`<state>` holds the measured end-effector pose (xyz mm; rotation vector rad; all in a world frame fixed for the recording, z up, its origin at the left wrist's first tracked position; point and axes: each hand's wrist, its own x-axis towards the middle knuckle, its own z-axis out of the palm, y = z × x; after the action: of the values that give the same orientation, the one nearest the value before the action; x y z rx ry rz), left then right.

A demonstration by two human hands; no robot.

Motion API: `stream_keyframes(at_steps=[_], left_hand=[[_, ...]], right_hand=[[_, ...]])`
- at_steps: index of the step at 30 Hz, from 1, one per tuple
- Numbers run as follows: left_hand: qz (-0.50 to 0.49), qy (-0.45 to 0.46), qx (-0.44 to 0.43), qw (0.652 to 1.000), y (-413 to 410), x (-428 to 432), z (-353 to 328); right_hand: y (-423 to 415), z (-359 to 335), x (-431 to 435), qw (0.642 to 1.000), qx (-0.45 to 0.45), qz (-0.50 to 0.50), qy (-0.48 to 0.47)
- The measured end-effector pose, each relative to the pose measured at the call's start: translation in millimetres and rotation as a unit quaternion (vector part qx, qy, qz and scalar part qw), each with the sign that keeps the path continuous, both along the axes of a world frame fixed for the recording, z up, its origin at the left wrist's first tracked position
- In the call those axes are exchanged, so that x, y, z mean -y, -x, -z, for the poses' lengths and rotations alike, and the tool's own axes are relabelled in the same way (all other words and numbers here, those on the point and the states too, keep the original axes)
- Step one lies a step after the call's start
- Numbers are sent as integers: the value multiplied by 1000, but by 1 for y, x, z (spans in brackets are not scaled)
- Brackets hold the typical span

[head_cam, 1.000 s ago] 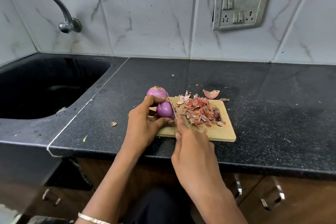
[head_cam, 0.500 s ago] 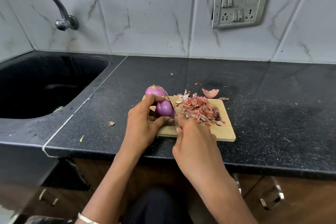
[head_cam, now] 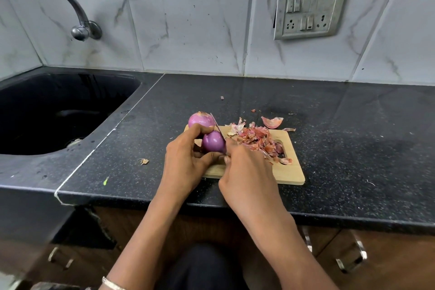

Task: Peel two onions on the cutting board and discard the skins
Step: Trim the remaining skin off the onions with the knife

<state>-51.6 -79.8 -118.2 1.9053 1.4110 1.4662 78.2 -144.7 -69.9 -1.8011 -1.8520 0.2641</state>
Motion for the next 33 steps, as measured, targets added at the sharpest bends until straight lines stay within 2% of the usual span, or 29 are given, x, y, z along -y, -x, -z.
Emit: stream_keyframes(at_steps=[7,14,19,26,33], left_hand=[[4,5,7,1000,-1,1,-1],[-1,-6,-2,1000,0,-1,0],[2,3,2,1000,-1,-1,0],[-7,1,-1,1000,0,-4,2],[-2,3,1,1000,1,-4,2]], right_hand=[[-11,10,23,1000,14,-10,-9],[-2,7,-3,1000,5,-7,-26],[-14,14,26,1000,18,-3,-13],[-1,7,-10,1000,1,-5,-25],[-14,15,17,1000,11,2,-16]])
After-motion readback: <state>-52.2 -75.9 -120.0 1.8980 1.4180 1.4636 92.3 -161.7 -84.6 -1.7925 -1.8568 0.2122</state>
